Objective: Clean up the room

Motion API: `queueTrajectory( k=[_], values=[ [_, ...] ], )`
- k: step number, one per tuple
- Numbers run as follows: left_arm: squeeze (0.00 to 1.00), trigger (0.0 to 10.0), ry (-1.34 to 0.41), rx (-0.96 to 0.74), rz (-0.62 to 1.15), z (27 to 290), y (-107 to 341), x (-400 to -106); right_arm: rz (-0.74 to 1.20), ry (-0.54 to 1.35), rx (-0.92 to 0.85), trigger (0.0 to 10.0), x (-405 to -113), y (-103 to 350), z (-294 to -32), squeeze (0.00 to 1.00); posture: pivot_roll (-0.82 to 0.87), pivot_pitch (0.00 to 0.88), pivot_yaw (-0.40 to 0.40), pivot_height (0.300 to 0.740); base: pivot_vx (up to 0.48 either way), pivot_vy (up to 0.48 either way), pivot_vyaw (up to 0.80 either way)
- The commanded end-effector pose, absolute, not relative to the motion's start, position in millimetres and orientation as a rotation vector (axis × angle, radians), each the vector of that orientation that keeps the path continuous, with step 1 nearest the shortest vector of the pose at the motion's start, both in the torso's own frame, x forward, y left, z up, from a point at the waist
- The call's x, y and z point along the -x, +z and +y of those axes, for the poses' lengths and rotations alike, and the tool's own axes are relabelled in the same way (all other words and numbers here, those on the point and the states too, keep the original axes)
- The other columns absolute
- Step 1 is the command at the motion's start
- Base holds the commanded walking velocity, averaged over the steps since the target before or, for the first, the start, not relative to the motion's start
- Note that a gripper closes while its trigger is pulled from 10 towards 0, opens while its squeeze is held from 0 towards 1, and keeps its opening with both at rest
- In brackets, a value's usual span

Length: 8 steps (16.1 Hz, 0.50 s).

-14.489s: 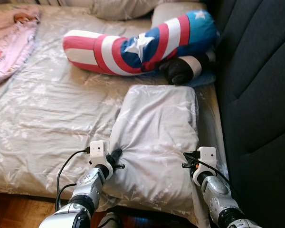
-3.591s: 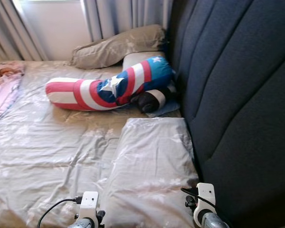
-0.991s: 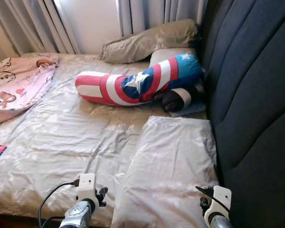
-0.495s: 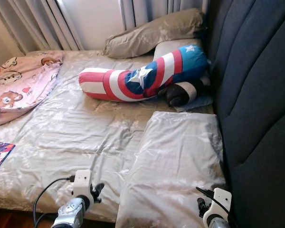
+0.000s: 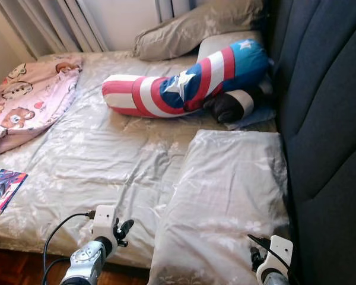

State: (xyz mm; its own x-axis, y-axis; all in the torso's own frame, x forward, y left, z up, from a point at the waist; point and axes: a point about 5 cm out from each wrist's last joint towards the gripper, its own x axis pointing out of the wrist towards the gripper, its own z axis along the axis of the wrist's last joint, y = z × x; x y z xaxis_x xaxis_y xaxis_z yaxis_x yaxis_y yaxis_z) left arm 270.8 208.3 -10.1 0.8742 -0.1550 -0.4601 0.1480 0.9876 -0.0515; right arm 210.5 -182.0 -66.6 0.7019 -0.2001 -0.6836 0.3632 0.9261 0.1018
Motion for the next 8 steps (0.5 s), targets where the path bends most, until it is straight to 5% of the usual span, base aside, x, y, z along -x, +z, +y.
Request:
queueTrajectory(
  k=[1, 4, 5, 6, 7, 8],
  values=[
    [0.00, 10.0, -0.153, 0.009, 0.476, 217.0, -9.6, -267.1, 0.796, -0.273, -0.277, 10.0, -199.3, -75.5, -166.6, 0.00, 0.16, 0.205, 0.157, 0.740, 0.000, 0.000, 0.00],
    [0.00, 10.0, -0.168, 0.011, 0.451, 217.0, -5.9, -268.1, 0.800, -0.254, -0.269, 10.0, -201.3, -74.9, -162.3, 0.00, 0.17, 0.218, 0.161, 0.740, 0.000, 0.000, 0.00],
    [0.00, 10.0, -0.175, 0.011, 0.444, 216.9, -5.4, -266.8, 0.805, -0.256, -0.261, 4.7, -200.7, -75.3, -162.4, 0.00, 0.17, 0.228, 0.163, 0.740, 0.000, 0.000, 0.00],
    [0.00, 10.0, -0.177, 0.011, 0.442, 216.9, -5.3, -266.1, 0.805, -0.257, -0.261, 3.4, -200.5, -75.3, -162.4, 0.00, 0.17, 0.229, 0.162, 0.740, 0.000, 0.000, 0.00],
    [0.00, 10.0, -0.181, 0.011, 0.442, 217.2, -5.2, -265.3, 0.806, -0.256, -0.261, 0.0, -200.5, -75.4, -162.3, 0.00, 0.17, 0.231, 0.161, 0.740, 0.000, 0.000, 0.00],
    [0.00, 10.0, -0.182, 0.012, 0.442, 217.0, -5.1, -265.0, 0.806, -0.256, -0.262, 0.0, -200.7, -75.3, -162.5, 0.00, 0.17, 0.231, 0.161, 0.740, 0.000, 0.000, 0.00]
  ],
)
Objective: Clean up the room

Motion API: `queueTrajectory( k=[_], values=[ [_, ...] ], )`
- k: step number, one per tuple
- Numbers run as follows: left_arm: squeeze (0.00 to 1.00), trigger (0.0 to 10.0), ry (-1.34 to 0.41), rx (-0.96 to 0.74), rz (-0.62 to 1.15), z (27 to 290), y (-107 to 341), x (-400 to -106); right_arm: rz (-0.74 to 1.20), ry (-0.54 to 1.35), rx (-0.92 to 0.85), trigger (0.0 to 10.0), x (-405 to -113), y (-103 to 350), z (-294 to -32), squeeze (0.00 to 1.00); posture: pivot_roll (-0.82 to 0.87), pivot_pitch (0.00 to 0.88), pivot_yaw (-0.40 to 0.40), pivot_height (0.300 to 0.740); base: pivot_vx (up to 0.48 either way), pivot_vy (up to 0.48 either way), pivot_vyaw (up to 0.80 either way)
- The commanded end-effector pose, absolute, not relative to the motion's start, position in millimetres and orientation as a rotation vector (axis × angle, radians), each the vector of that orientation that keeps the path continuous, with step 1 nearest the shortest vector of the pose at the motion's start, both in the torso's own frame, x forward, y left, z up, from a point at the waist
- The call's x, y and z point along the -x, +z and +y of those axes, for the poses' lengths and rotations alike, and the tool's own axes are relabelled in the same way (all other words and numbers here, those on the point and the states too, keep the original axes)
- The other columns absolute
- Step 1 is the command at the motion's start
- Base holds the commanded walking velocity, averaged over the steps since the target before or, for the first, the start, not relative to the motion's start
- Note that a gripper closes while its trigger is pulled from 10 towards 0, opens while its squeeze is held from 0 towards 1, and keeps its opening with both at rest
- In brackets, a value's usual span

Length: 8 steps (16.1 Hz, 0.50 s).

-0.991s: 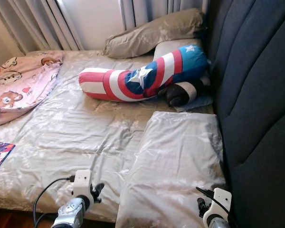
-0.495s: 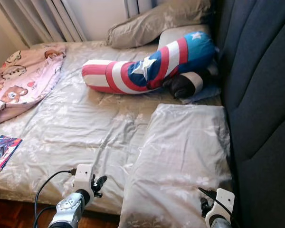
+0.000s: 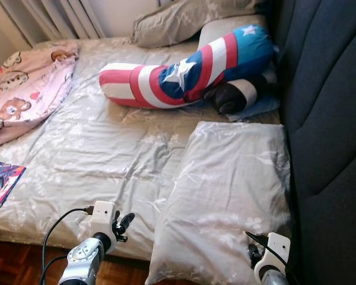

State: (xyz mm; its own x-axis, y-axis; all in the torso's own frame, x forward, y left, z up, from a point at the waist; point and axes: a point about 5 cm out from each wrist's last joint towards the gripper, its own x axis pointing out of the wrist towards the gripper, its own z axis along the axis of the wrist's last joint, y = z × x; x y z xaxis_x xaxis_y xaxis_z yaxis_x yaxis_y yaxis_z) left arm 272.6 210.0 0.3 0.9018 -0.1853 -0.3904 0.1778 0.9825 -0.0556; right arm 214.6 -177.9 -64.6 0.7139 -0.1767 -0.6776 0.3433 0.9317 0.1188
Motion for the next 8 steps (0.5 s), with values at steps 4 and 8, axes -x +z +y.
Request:
queueTrajectory(
  k=[4, 8],
  values=[
    [0.00, 10.0, -0.186, 0.018, 0.438, 214.2, -3.3, -267.2, 0.810, -0.238, -0.249, 0.0, -200.1, -75.6, -162.7, 0.00, 0.16, 0.222, 0.160, 0.740, 0.000, 0.000, 0.00],
    [0.00, 10.0, -0.189, 0.017, 0.436, 213.7, -1.8, -269.0, 0.821, -0.237, -0.262, 0.0, -195.8, -78.0, -160.2, 0.00, 0.16, 0.213, 0.157, 0.740, 0.000, 0.000, 0.00]
  ],
)
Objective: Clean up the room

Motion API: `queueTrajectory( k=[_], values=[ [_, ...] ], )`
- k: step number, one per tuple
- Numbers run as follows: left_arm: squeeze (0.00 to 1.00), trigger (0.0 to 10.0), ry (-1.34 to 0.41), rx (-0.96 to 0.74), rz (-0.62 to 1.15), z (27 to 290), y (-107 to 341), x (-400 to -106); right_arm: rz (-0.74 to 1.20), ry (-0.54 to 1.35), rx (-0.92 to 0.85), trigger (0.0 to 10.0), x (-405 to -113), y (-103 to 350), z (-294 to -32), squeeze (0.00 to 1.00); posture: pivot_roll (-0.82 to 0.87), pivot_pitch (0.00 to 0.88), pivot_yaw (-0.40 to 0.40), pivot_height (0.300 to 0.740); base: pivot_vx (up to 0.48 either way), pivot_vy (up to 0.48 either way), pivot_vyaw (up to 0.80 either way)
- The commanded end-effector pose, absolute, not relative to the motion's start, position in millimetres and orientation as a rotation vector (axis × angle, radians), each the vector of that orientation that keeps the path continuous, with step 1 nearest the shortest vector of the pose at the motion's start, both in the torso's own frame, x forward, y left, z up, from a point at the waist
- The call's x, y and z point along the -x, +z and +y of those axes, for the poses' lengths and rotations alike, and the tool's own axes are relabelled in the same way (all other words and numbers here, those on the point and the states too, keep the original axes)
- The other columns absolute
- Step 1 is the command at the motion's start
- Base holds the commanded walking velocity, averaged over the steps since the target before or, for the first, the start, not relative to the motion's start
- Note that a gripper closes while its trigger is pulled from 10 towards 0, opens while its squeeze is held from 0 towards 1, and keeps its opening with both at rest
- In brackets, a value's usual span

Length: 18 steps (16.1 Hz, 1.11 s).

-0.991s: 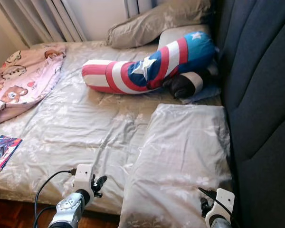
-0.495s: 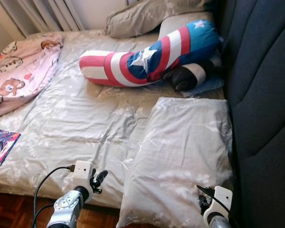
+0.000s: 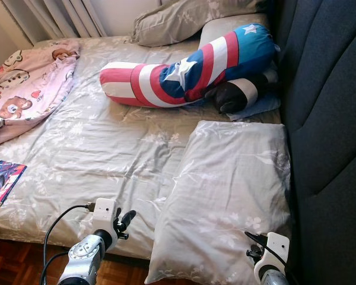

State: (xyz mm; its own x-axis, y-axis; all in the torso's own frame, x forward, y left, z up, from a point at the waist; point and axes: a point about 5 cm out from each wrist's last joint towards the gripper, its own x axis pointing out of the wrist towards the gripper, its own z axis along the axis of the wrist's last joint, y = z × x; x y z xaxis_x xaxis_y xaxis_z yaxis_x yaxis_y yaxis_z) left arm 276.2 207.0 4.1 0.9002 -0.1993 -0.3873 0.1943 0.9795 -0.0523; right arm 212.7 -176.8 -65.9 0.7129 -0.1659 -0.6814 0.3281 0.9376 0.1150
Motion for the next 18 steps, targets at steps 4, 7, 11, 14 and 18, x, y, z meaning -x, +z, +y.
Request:
queueTrajectory(
  k=[4, 7, 11, 14, 18],
  values=[
    [0.00, 10.0, -0.182, 0.020, 0.438, 214.8, -0.7, -270.1, 0.826, -0.227, -0.251, 0.0, -195.8, -78.2, -157.9, 0.00, 0.16, 0.203, 0.158, 0.740, 0.000, 0.000, 0.00],
    [0.00, 10.0, -0.171, 0.027, 0.436, 216.5, 1.7, -273.9, 0.824, -0.215, -0.242, 0.0, -198.2, -77.1, -157.2, 0.00, 0.16, 0.186, 0.156, 0.740, 0.000, 0.000, 0.00],
    [0.00, 10.0, -0.169, 0.028, 0.437, 215.4, 2.1, -276.0, 0.813, -0.211, -0.243, 0.0, -202.2, -75.0, -157.0, 0.00, 0.15, 0.148, 0.152, 0.740, 0.000, 0.000, 0.00],
    [0.00, 10.0, -0.160, 0.031, 0.436, 215.0, 2.6, -278.0, 0.812, -0.209, -0.233, 0.0, -204.1, -74.0, -158.7, 0.00, 0.14, 0.122, 0.146, 0.740, 0.000, 0.000, 0.00],
    [0.00, 10.0, -0.151, 0.032, 0.429, 216.4, 5.5, -282.1, 0.793, -0.264, -0.203, 0.0, -208.1, -70.7, -172.9, 0.00, 0.14, 0.111, 0.142, 0.740, 0.000, 0.000, 0.00]
  ],
)
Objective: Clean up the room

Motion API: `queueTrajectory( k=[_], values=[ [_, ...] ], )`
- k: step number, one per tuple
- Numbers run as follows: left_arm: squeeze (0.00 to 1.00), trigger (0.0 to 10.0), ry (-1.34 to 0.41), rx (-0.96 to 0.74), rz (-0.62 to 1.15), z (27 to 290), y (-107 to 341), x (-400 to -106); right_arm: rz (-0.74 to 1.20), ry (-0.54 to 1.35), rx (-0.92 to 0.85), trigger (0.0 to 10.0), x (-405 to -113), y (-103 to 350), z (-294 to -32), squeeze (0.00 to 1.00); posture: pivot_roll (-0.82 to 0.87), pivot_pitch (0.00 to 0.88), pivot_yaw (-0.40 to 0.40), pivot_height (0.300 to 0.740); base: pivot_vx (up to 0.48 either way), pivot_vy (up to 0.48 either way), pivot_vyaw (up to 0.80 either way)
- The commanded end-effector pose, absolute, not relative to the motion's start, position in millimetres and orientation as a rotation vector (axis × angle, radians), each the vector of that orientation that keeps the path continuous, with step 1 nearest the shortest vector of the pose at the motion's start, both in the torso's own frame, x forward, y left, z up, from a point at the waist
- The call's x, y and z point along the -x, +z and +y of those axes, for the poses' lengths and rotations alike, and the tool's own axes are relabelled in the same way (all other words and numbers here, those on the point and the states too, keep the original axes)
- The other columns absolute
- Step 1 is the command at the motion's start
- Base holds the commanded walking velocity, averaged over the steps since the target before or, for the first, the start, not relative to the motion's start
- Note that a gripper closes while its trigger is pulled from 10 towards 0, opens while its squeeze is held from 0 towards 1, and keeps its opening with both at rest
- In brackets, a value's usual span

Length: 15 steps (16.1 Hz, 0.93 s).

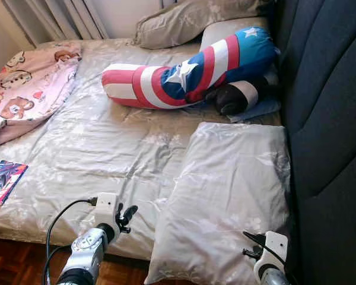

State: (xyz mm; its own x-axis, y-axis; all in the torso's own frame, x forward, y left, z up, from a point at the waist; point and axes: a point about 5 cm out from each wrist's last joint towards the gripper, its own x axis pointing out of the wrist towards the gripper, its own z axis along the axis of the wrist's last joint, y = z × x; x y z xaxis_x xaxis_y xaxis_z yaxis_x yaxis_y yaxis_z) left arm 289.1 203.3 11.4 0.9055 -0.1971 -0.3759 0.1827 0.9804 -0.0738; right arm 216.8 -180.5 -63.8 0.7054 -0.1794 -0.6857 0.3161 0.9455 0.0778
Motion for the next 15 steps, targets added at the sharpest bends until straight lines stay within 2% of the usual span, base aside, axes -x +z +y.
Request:
queueTrajectory(
  k=[1, 7, 11, 13, 14, 15],
  values=[
    [0.00, 10.0, -0.145, 0.033, 0.427, 217.6, 6.0, -282.7, 0.784, -0.288, -0.197, 0.0, -209.4, -69.3, -178.3, 0.00, 0.14, 0.111, 0.141, 0.740, 0.000, 0.000, 0.00],
    [0.00, 10.0, -0.110, 0.051, 0.431, 220.2, 4.5, -282.0, 0.597, -0.568, 0.028, 0.0, -226.9, -36.2, -254.4, 0.00, 0.11, 0.108, 0.126, 0.740, 0.000, 0.000, 0.00],
    [0.00, 10.0, -0.107, 0.057, 0.431, 217.3, 4.2, -283.6, 0.495, -0.743, 0.146, 0.0, -227.8, -16.9, -285.9, 0.00, 0.10, 0.110, 0.119, 0.740, 0.000, 0.000, 0.00],
    [0.00, 10.0, -0.110, 0.060, 0.430, 215.1, 4.2, -284.4, 0.480, -0.780, 0.162, 0.0, -227.8, -14.1, -289.1, 0.00, 0.09, 0.109, 0.114, 0.740, 0.000, 0.000, 0.00],
    [0.00, 10.0, -0.110, 0.060, 0.431, 214.5, 4.0, -284.6, 0.518, -0.727, 0.127, 1.1, -228.7, -20.6, -278.9, 0.00, 0.09, 0.110, 0.112, 0.740, 0.000, 0.000, 0.00],
    [0.00, 10.0, -0.111, 0.058, 0.431, 213.7, 3.8, -284.8, 0.548, -0.681, 0.085, 10.0, -229.2, -26.6, -268.1, 0.00, 0.09, 0.110, 0.110, 0.740, 0.000, 0.000, 0.00]
  ],
)
